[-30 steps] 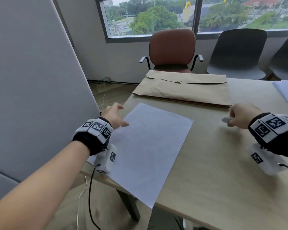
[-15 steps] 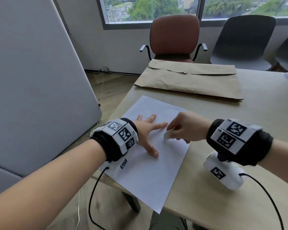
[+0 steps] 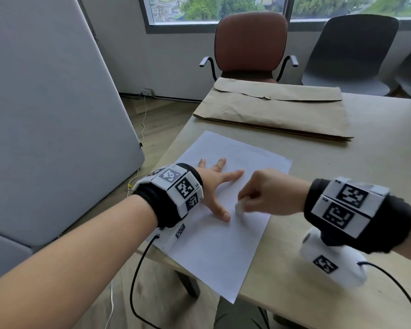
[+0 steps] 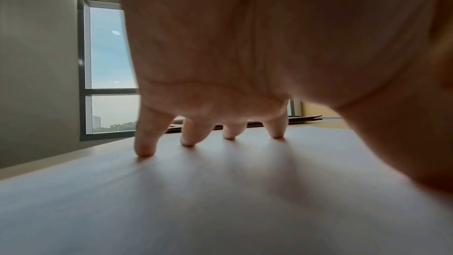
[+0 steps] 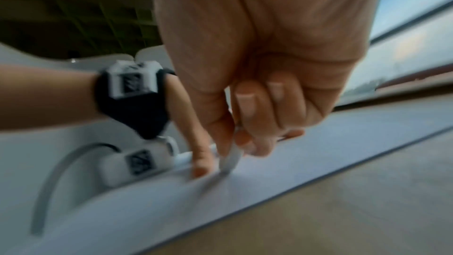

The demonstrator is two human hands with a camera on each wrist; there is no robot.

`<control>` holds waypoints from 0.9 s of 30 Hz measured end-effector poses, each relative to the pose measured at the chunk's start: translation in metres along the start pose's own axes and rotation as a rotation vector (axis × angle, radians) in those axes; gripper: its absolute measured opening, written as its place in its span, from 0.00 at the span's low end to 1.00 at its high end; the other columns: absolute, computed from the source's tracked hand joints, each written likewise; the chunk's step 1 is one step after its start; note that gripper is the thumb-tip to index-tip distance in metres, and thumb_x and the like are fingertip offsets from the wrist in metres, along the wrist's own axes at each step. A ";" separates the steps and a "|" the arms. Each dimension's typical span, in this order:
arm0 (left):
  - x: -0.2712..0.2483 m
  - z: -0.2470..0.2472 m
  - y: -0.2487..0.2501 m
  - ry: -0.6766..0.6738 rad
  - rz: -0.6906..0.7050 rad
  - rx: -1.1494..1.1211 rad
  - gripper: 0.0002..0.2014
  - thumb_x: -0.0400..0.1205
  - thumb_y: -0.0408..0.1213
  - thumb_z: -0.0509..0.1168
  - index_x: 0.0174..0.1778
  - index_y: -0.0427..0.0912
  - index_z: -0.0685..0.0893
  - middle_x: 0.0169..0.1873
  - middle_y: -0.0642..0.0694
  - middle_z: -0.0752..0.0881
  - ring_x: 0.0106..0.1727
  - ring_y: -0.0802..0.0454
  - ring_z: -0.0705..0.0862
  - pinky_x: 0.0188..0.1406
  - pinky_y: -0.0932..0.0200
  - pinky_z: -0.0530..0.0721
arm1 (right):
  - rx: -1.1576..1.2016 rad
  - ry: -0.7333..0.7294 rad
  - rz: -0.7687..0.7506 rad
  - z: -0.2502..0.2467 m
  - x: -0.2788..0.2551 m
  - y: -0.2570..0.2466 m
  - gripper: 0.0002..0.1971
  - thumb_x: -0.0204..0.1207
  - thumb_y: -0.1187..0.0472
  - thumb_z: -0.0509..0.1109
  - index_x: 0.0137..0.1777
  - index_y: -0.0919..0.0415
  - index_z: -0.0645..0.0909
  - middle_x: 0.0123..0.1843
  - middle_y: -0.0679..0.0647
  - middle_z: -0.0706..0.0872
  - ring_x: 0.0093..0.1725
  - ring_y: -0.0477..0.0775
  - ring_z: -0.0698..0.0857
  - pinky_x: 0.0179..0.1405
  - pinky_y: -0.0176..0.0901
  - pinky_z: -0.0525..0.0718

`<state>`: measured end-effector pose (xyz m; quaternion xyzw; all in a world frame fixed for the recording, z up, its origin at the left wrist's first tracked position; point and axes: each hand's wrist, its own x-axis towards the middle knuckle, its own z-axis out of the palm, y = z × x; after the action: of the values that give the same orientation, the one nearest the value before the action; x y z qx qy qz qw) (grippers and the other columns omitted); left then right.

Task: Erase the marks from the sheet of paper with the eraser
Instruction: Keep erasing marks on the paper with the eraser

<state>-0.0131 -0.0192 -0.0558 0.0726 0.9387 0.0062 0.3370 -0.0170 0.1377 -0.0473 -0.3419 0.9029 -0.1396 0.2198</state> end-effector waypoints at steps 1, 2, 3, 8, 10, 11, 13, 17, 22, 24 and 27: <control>0.000 0.000 0.000 -0.001 -0.002 -0.001 0.56 0.69 0.59 0.73 0.77 0.70 0.34 0.81 0.53 0.29 0.80 0.34 0.31 0.77 0.28 0.49 | -0.004 -0.043 0.002 0.001 -0.003 -0.002 0.21 0.74 0.57 0.67 0.18 0.53 0.70 0.15 0.46 0.71 0.23 0.49 0.67 0.26 0.34 0.65; 0.000 0.001 0.000 -0.001 -0.004 0.003 0.56 0.69 0.59 0.73 0.77 0.70 0.34 0.81 0.53 0.29 0.80 0.34 0.31 0.77 0.28 0.49 | -0.011 -0.049 0.008 0.000 -0.003 -0.003 0.20 0.73 0.57 0.68 0.19 0.53 0.72 0.15 0.46 0.72 0.23 0.49 0.67 0.26 0.34 0.65; 0.000 0.001 0.000 -0.001 -0.005 0.012 0.56 0.69 0.59 0.73 0.77 0.70 0.34 0.81 0.53 0.30 0.81 0.34 0.31 0.77 0.28 0.50 | -0.019 -0.017 0.021 -0.003 0.000 -0.002 0.17 0.73 0.56 0.68 0.23 0.53 0.78 0.16 0.46 0.72 0.25 0.48 0.68 0.26 0.34 0.65; -0.002 -0.002 0.002 -0.002 -0.008 0.025 0.55 0.70 0.59 0.72 0.77 0.69 0.34 0.81 0.52 0.29 0.81 0.35 0.32 0.77 0.28 0.49 | -0.008 0.131 0.067 -0.005 0.007 0.001 0.16 0.74 0.60 0.67 0.23 0.53 0.75 0.22 0.49 0.70 0.25 0.48 0.68 0.24 0.33 0.66; -0.003 -0.001 0.002 -0.007 -0.011 0.019 0.55 0.69 0.59 0.73 0.77 0.70 0.33 0.81 0.53 0.29 0.81 0.35 0.32 0.77 0.28 0.49 | 0.019 0.019 0.034 -0.001 -0.006 -0.004 0.22 0.74 0.60 0.67 0.18 0.51 0.69 0.20 0.50 0.68 0.24 0.48 0.67 0.25 0.34 0.66; -0.003 -0.001 0.001 -0.007 -0.013 0.019 0.55 0.69 0.59 0.73 0.77 0.70 0.33 0.81 0.53 0.29 0.81 0.35 0.31 0.77 0.28 0.49 | 0.022 -0.033 0.034 0.000 -0.010 -0.006 0.22 0.74 0.59 0.67 0.18 0.51 0.69 0.20 0.50 0.68 0.24 0.48 0.67 0.26 0.34 0.66; -0.003 0.000 0.002 -0.008 -0.014 0.026 0.55 0.69 0.59 0.73 0.77 0.69 0.33 0.81 0.53 0.29 0.81 0.35 0.32 0.77 0.28 0.49 | -0.005 -0.025 0.053 -0.002 -0.006 -0.006 0.19 0.74 0.57 0.68 0.21 0.50 0.74 0.22 0.49 0.70 0.25 0.48 0.69 0.27 0.34 0.67; -0.004 -0.001 0.003 -0.001 -0.009 0.036 0.55 0.70 0.59 0.73 0.78 0.69 0.34 0.81 0.52 0.29 0.81 0.35 0.32 0.77 0.28 0.49 | -0.006 0.166 0.109 -0.006 0.012 -0.001 0.09 0.74 0.60 0.67 0.36 0.61 0.86 0.24 0.50 0.73 0.30 0.50 0.72 0.26 0.35 0.68; -0.005 0.001 0.003 -0.020 0.004 0.034 0.55 0.70 0.58 0.73 0.77 0.70 0.33 0.80 0.54 0.28 0.81 0.37 0.30 0.78 0.29 0.48 | 0.026 -0.092 0.016 0.004 -0.014 -0.007 0.16 0.74 0.58 0.66 0.24 0.55 0.74 0.21 0.49 0.69 0.22 0.45 0.70 0.26 0.33 0.67; -0.005 0.001 0.003 -0.019 0.005 0.047 0.55 0.70 0.58 0.73 0.77 0.70 0.33 0.80 0.54 0.28 0.81 0.37 0.30 0.78 0.29 0.48 | 0.047 -0.067 0.046 0.000 -0.009 -0.005 0.12 0.74 0.55 0.67 0.29 0.56 0.80 0.23 0.48 0.73 0.23 0.42 0.73 0.26 0.33 0.69; -0.005 0.000 0.003 -0.011 0.008 0.059 0.55 0.70 0.58 0.73 0.77 0.70 0.34 0.80 0.54 0.29 0.81 0.37 0.31 0.78 0.29 0.48 | 0.040 0.119 0.097 -0.004 0.005 0.001 0.10 0.74 0.57 0.68 0.38 0.62 0.86 0.28 0.53 0.76 0.32 0.51 0.73 0.27 0.35 0.68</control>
<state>-0.0087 -0.0165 -0.0520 0.0865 0.9362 -0.0206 0.3400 -0.0229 0.1356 -0.0460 -0.2846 0.9268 -0.1671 0.1791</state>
